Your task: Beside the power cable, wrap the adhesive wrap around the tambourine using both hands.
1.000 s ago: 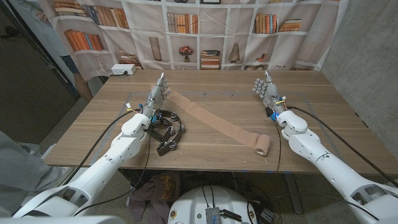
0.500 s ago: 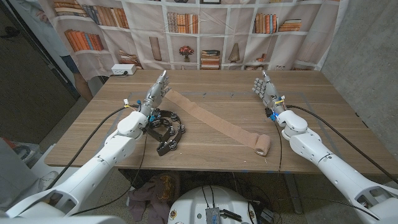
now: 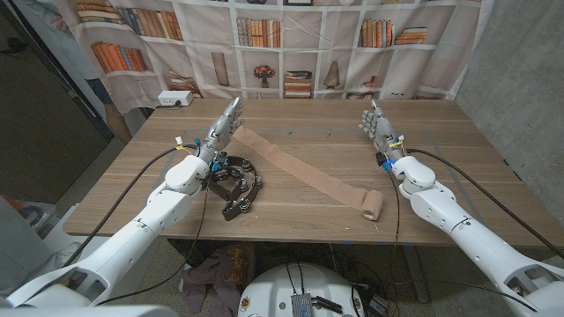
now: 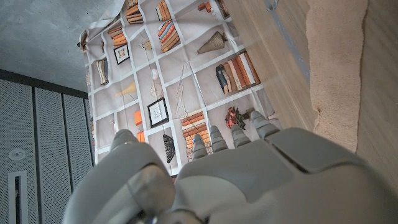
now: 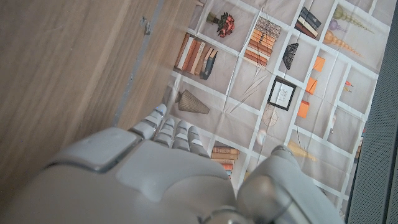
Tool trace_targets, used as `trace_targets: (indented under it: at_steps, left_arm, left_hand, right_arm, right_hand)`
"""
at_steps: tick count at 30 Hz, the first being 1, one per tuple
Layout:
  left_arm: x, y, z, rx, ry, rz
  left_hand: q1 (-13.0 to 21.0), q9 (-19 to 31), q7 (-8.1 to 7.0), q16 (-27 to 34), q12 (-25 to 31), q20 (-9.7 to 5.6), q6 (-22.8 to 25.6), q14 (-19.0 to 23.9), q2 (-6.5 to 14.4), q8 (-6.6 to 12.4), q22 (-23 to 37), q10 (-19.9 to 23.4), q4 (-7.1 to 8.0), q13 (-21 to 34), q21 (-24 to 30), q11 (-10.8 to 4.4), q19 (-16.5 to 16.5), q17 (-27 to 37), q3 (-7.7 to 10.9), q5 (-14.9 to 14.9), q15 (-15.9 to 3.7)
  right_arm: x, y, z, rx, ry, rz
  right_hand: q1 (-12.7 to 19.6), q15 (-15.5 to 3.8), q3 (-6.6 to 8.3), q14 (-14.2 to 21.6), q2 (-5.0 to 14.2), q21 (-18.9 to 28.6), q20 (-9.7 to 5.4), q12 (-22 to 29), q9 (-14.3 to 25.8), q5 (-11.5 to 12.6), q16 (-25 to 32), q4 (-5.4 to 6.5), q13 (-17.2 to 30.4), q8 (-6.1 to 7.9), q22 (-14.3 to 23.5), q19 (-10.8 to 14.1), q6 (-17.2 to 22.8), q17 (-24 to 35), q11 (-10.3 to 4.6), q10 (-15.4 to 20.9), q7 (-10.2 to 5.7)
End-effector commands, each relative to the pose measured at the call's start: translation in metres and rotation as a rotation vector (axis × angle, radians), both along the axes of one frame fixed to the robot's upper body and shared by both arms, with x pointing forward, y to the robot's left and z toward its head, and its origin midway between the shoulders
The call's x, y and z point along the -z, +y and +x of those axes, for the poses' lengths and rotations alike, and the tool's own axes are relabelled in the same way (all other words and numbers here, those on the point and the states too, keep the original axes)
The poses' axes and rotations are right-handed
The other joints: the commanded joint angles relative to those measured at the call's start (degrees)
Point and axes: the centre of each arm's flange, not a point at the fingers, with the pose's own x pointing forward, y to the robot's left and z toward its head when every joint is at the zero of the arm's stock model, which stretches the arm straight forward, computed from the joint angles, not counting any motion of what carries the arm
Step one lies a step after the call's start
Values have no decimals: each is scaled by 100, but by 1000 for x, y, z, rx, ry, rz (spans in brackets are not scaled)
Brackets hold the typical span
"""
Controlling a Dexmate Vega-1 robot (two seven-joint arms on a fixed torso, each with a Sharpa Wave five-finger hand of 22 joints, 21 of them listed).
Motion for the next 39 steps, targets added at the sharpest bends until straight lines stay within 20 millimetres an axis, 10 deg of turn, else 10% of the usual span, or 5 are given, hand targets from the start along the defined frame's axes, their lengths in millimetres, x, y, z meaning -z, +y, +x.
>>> trace_targets:
  at_steps: [1, 23, 28, 39]
  left_arm:
    - [6, 5, -9, -14, -15, 20]
    - [8, 14, -29, -163, -16, 158]
    - [8, 17, -33, -170, -13, 180]
    - [13, 27, -48, -225, -10, 199]
  left_hand:
    - [73, 19, 4, -11, 54, -9, 39, -45, 6, 40, 7, 44, -53, 22, 35, -19, -4, 17, 10, 17, 6]
    - [348, 21, -4, 125, 89, -27, 278, 362, 29, 56, 9, 313, -210, 33, 118, -109, 256, 19, 72, -9, -103]
    - [942, 24, -120, 52, 15, 37, 29, 350, 239, -79, 8, 246, -526, 42, 93, -155, 296, 14, 356, 38, -111]
    - [1160, 29, -95, 52, -15, 9, 27, 399, 119, -85, 9, 215, -700, 48, 104, -213, 368, 17, 381, 53, -145]
  right_arm:
    - [-8, -1, -1, 13, -9, -15]
    - [-9, 0, 3, 22, 1, -15]
    - [-12, -2, 3, 25, -6, -19]
    - [-16, -6, 3, 29, -9, -22]
  right_hand:
    - [56, 2, 19, -38, 10, -26, 13, 18, 20, 42, 24, -23, 3, 33, 24, -26, -22, 28, 6, -18, 12]
    - [117, -13, 23, -29, 18, -48, 15, 36, 21, 37, 43, -67, 4, 38, 25, -21, -30, 27, 2, -20, 7]
    - [128, -11, 22, -25, 16, -51, 15, 42, 22, 35, 47, -77, 4, 41, 26, -18, -27, 26, 1, -15, 14]
    - [155, -17, 21, -22, 16, -58, 7, 49, 22, 32, 52, -98, 4, 46, 26, -7, -22, 26, 2, -13, 20]
